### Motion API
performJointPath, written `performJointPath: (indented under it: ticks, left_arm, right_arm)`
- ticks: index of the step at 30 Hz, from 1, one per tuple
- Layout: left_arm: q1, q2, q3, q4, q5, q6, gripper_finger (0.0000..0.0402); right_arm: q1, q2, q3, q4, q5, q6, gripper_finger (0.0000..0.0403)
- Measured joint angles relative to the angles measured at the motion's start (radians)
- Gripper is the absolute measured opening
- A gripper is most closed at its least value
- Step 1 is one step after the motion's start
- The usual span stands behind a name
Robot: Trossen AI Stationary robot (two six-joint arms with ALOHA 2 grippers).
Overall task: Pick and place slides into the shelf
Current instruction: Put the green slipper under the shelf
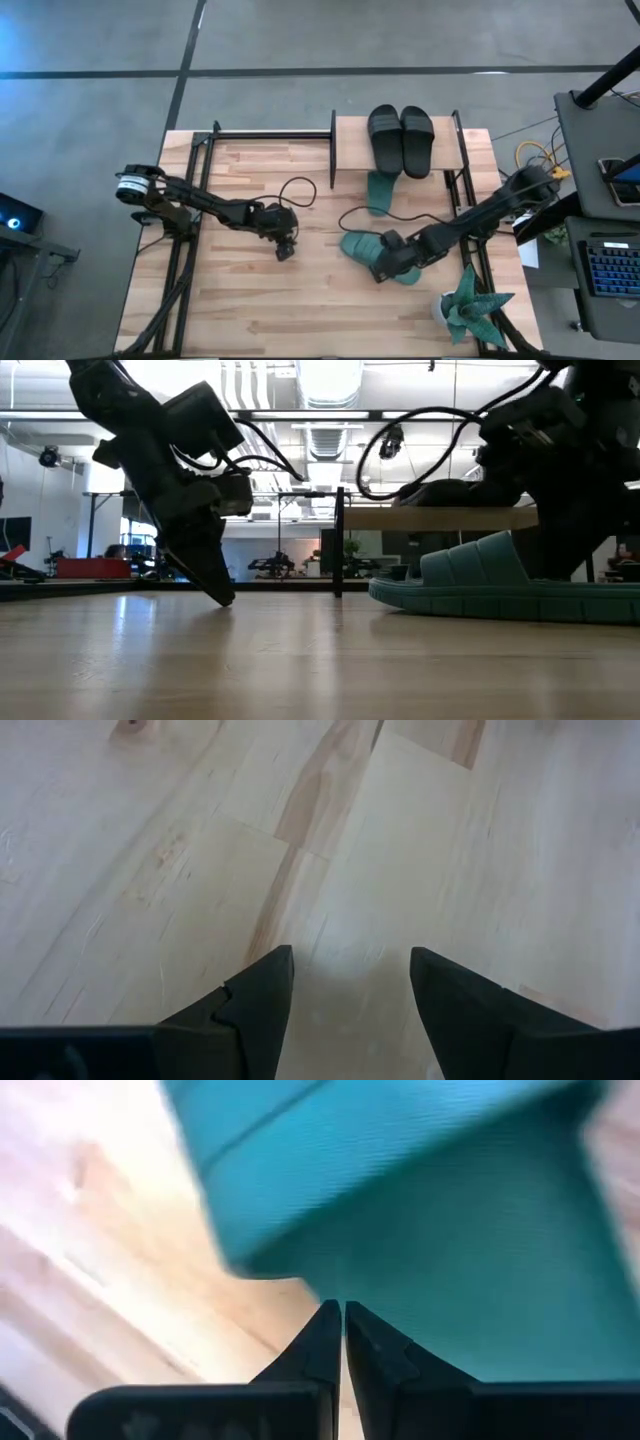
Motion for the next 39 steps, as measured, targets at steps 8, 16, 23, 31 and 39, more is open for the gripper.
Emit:
performJointPath:
  ticks: [8,16,23,31,39]
  left_arm:
    - [0.000,0.014,-0.011,0.098,0.090,-0.001,0.0191]
    - [0.000,0.108,0.037,0.201,0.109,-0.001,0.0191]
    - [0.000,0.132,0.053,0.210,0.109,-0.001,0.0191]
    - [0.000,0.129,0.053,0.210,0.110,-0.005,0.0191]
    - [-0.001,0.129,0.052,0.210,0.109,-0.029,0.0191]
  right_arm:
    - [0.000,0.055,0.030,0.104,0.009,-0.051,0.0013]
    - [-0.004,0.025,0.079,0.104,0.156,-0.082,0.0013]
    - [-0.024,0.052,0.104,0.106,0.158,-0.101,0.0013]
    - [-0.063,0.137,0.144,0.203,0.114,-0.190,0.0013]
    - [-0.094,0.223,0.182,0.184,0.106,-0.224,0.0013]
